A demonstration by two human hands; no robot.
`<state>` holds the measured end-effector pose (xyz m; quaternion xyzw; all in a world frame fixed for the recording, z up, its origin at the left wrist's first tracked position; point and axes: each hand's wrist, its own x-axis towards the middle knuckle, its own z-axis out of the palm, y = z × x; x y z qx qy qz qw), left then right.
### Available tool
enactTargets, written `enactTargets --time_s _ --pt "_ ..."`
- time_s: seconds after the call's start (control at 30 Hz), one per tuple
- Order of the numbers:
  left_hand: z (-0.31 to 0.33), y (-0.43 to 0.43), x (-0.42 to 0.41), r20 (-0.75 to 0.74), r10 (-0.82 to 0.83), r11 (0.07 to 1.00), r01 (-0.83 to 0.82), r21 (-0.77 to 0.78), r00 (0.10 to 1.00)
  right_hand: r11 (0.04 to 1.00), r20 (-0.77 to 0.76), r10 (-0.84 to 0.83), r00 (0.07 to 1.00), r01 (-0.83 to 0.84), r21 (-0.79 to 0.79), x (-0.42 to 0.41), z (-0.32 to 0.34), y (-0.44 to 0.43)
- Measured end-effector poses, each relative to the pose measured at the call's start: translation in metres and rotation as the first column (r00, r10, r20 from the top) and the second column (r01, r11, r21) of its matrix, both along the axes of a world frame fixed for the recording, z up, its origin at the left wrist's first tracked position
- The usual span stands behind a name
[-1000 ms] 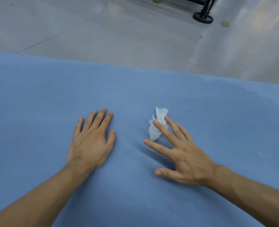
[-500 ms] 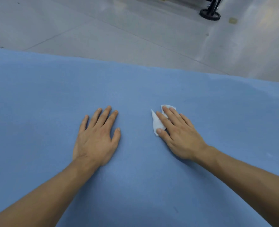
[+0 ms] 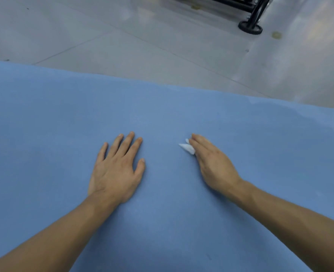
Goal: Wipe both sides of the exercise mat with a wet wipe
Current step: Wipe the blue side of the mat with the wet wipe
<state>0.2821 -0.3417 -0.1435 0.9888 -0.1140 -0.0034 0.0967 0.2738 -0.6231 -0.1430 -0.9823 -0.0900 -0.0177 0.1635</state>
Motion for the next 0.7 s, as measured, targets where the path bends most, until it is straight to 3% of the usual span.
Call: enactTargets --time_s 0.13,0.27,0.37,0.47,0.6,0.7 --pt "0.000 0.001 0.001 0.001 -0.007 1.000 0.007 0.026 1.000 0.989 -0.021 0.131 0.991 -0.133 -0.073 -0.018 0.004 -0.026" --pt "0.001 0.000 0.001 -0.004 -0.004 1.000 0.004 0.028 1.000 0.983 0.041 -0.083 0.996 0.088 -0.159 0.011 0.001 -0.085" --pt "0.002 -0.001 0.000 -0.005 -0.003 1.000 0.004 0.026 1.000 0.933 0.030 -0.304 0.952 0.304 -0.192 0.020 0.007 -0.134" --pt "0.002 -0.001 0.000 0.001 0.001 1.000 -0.001 0.016 1.000 0.896 0.046 -0.402 0.915 0.403 -0.189 0.016 0.007 -0.150" --pt "0.001 -0.001 0.001 0.001 0.001 1.000 -0.001 0.019 1.000 0.972 -0.037 -0.235 0.971 0.236 0.018 0.001 0.007 -0.107" --pt "0.000 0.001 0.000 -0.004 0.000 1.000 0.000 0.028 1.000 0.997 -0.055 -0.054 0.997 0.057 0.060 -0.024 0.006 -0.069"
